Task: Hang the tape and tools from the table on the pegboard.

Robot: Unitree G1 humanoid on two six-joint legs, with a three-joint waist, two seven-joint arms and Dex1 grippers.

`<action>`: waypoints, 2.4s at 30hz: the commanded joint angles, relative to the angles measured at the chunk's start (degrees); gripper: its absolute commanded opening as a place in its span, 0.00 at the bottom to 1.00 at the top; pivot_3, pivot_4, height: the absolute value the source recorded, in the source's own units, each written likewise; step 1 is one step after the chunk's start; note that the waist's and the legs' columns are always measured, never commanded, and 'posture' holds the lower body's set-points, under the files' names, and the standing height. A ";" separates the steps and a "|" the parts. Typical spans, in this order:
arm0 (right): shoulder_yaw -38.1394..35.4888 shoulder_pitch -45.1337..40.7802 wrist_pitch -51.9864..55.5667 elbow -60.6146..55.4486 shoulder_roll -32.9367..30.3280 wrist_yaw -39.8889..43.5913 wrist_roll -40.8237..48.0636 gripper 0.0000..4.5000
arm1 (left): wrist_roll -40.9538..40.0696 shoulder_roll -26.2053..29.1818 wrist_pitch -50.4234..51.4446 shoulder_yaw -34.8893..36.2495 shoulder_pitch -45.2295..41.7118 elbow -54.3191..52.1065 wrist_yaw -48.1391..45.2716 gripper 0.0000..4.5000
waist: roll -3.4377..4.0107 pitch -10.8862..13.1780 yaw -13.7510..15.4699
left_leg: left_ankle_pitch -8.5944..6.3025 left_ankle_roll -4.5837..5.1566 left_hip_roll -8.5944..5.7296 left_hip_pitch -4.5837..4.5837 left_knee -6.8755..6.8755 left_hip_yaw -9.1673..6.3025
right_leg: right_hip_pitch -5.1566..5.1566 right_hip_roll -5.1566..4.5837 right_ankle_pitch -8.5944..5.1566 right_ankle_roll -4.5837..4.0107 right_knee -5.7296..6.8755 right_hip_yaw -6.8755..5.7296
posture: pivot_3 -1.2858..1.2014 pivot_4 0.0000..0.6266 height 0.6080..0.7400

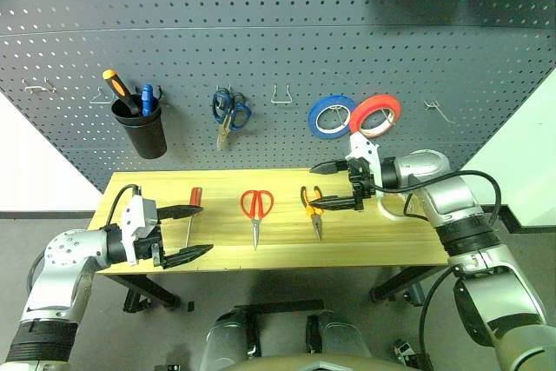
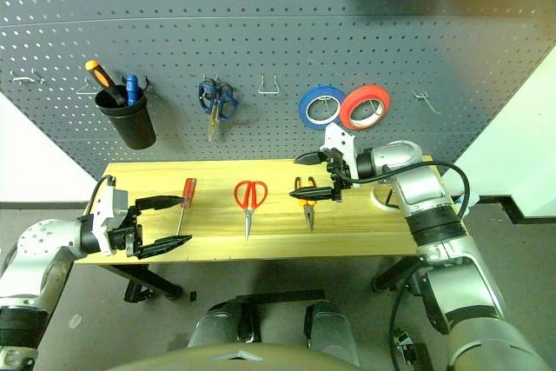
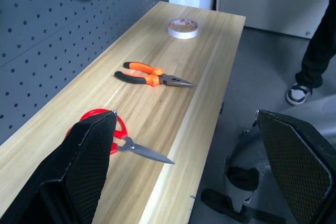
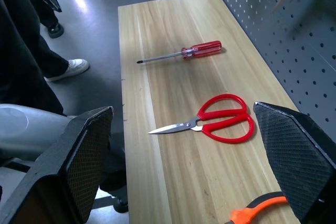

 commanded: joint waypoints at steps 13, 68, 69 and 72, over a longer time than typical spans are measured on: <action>-1.16 0.76 0.51 -2.59 -1.57 0.08 0.87 1.00 | -0.08 0.45 -0.66 -0.55 -1.35 -0.11 -0.89 0.99 | 0.01 0.02 -0.08 | 0.00 0.00 0.00 0.00 0.00 -0.03 | -0.05 -0.04 -0.02 -0.03 -0.01 0.00 | 0.53 0.13 0.92; -2.50 0.59 11.61 12.23 -9.58 -18.41 -11.08 1.00 | 12.69 -7.45 8.86 -14.12 -18.53 5.06 11.68 0.99 | 0.15 8.08 -0.58 | -0.05 0.14 -0.01 -0.08 0.64 -0.43 | 0.14 -0.14 -0.02 -0.06 0.15 -0.02 | 0.49 0.48 0.92; -2.57 -0.03 11.84 13.26 -9.55 -18.58 -11.34 1.00 | 12.90 -7.88 8.89 -14.50 -19.35 5.53 11.73 0.99 | 0.13 8.59 -0.62 | -0.05 0.15 -0.01 -0.08 0.68 -0.45 | 0.14 -0.14 -0.02 -0.06 0.20 -0.01 | 0.49 0.49 0.92; -2.77 -1.62 11.74 15.66 -9.55 -19.39 -12.11 1.00 | 13.61 -8.80 9.05 -15.40 -21.32 6.62 12.27 0.99 | 0.12 10.01 -0.65 | -0.03 0.17 -0.01 -0.12 0.68 -0.46 | 0.17 -0.14 -0.02 -0.06 0.23 0.00 | 0.49 0.54 0.92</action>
